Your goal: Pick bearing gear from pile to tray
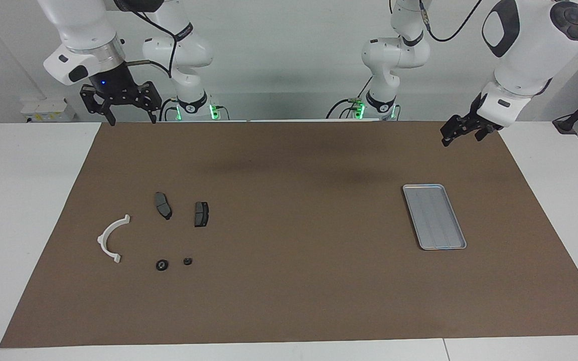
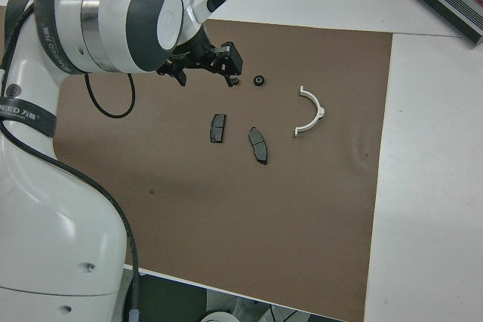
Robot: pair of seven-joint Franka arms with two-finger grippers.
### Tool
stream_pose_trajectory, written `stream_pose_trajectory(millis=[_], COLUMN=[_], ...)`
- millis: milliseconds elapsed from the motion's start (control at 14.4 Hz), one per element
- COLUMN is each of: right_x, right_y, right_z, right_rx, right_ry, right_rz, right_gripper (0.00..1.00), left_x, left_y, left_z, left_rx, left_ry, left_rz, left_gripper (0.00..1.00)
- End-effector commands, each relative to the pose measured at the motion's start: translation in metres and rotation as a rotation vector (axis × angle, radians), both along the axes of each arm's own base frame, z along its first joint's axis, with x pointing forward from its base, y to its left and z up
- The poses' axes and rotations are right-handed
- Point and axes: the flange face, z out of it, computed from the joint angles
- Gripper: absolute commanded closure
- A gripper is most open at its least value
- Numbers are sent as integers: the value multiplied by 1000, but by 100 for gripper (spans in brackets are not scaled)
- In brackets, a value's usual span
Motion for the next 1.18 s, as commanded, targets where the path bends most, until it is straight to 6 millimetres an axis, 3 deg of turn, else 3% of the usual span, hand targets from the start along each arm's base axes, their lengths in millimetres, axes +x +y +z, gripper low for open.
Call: stream_pose_trajectory(millis=[0, 831, 1038, 1108], right_x=[-5, -9, -3, 6], right_y=[-3, 4, 4, 4], right_z=[4, 3, -5, -17], right_rx=[9, -3, 0, 1], right_ry=[1, -4, -23, -36], right_rz=[11, 18, 21, 22], right_gripper=[0, 0, 0, 0], left_x=[-7, -6, -6, -6], left_y=[4, 8, 8, 8], left_z=[3, 1, 1, 1], left_rx=[-9, -9, -9, -9], left_ry=[1, 6, 4, 4], left_rz=[-5, 0, 0, 0], left_gripper=[0, 0, 0, 0])
